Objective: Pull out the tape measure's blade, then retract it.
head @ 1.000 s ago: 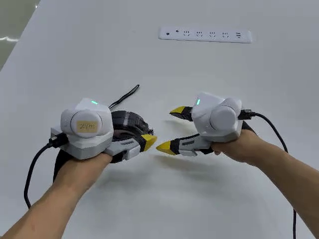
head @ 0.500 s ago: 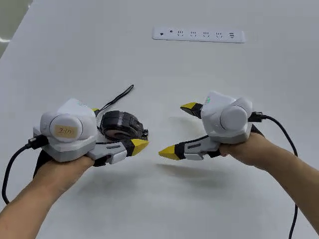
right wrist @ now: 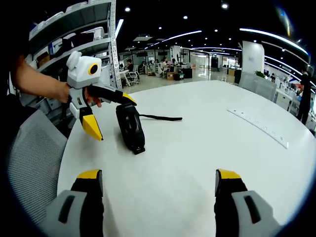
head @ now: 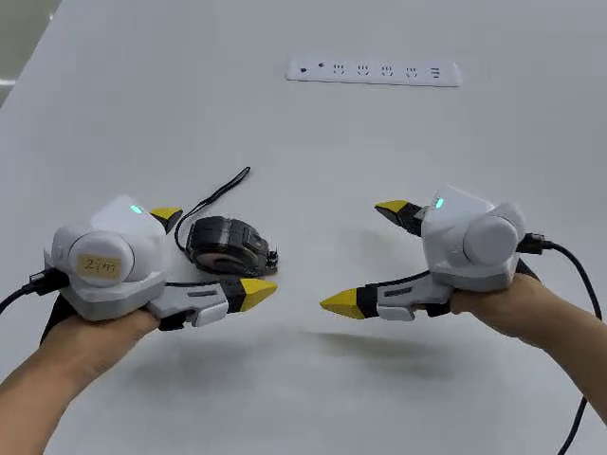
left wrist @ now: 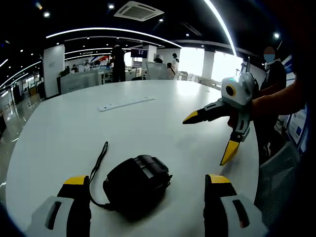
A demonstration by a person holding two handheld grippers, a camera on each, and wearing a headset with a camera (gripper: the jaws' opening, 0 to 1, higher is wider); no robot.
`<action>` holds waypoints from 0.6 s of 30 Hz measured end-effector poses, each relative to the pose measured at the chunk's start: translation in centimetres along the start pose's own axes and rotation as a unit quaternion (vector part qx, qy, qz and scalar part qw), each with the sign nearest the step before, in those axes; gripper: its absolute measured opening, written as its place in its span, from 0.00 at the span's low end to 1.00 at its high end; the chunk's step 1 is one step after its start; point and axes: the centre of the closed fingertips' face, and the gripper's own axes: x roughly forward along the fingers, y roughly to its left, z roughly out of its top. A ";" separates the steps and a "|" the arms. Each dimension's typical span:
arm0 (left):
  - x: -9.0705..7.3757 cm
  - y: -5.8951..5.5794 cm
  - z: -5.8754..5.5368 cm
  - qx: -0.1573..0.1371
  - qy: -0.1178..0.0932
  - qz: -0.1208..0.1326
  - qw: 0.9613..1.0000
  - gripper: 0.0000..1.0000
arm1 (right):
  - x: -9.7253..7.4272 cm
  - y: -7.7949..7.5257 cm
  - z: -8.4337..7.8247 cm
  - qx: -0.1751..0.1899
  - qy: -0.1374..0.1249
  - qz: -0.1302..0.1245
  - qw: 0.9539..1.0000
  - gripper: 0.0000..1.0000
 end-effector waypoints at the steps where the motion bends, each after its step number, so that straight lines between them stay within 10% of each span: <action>1: -0.1 -0.1 0.1 0.000 -0.002 -0.002 1.000 0.93 | -0.3 0.0 0.0 0.004 -0.004 -0.001 1.000 0.97; 18: -1.0 -0.6 0.3 0.004 -0.017 -0.025 1.000 1.00 | -3.1 -0.3 -1.1 0.031 -0.012 -0.028 0.999 1.00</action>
